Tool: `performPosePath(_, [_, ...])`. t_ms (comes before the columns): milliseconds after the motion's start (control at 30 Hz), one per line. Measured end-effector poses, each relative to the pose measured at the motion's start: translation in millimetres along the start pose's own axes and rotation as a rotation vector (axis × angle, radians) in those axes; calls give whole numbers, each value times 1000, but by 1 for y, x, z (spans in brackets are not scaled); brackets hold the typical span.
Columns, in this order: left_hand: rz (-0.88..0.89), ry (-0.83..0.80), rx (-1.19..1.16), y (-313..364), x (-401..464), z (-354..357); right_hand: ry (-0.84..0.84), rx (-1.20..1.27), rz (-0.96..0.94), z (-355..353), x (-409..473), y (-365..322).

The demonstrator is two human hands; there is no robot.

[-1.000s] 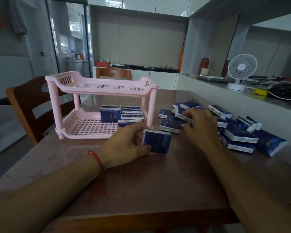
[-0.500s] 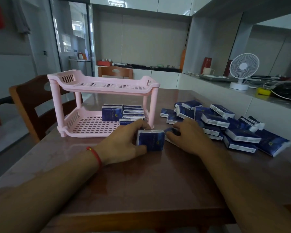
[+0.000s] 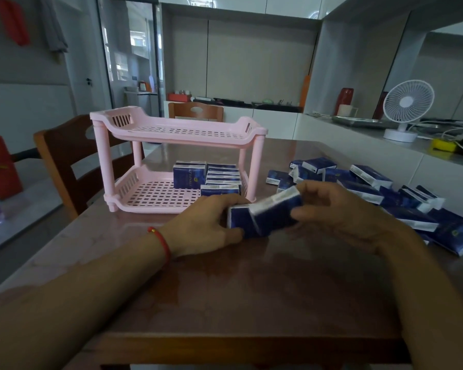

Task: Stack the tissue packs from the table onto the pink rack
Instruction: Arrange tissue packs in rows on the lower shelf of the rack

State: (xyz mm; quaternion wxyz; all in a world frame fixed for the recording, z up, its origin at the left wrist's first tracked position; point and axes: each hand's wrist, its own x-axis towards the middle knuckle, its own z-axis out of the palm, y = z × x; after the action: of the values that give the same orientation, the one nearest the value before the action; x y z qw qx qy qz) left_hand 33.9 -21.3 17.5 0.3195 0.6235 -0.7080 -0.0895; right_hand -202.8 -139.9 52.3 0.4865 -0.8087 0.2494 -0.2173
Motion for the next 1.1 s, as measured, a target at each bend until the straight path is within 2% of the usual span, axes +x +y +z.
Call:
performPosePath(133, [-50, -130, -98, -4, 1, -3, -59, -211, 43, 18, 13, 8])
performPosePath(233, [-84, -209, -243, -5, 2, -3, -35, -374, -4, 20, 18, 13])
performPosePath(400, [-28, -85, -163, -1, 1, 1, 12, -408, -3, 25, 20, 13])
performPosePath(700, [43, -40, -175, 3, -4, -27, 15, -259, -145, 43, 16, 1])
performPosePath(867, [-13, -1, -274, -5, -12, -68, 104, -131, -194, 50, 19, 1])
performPosePath(1100, [-181, 189, -129, -28, -15, -86, 179, -212, -208, 50, 23, 5])
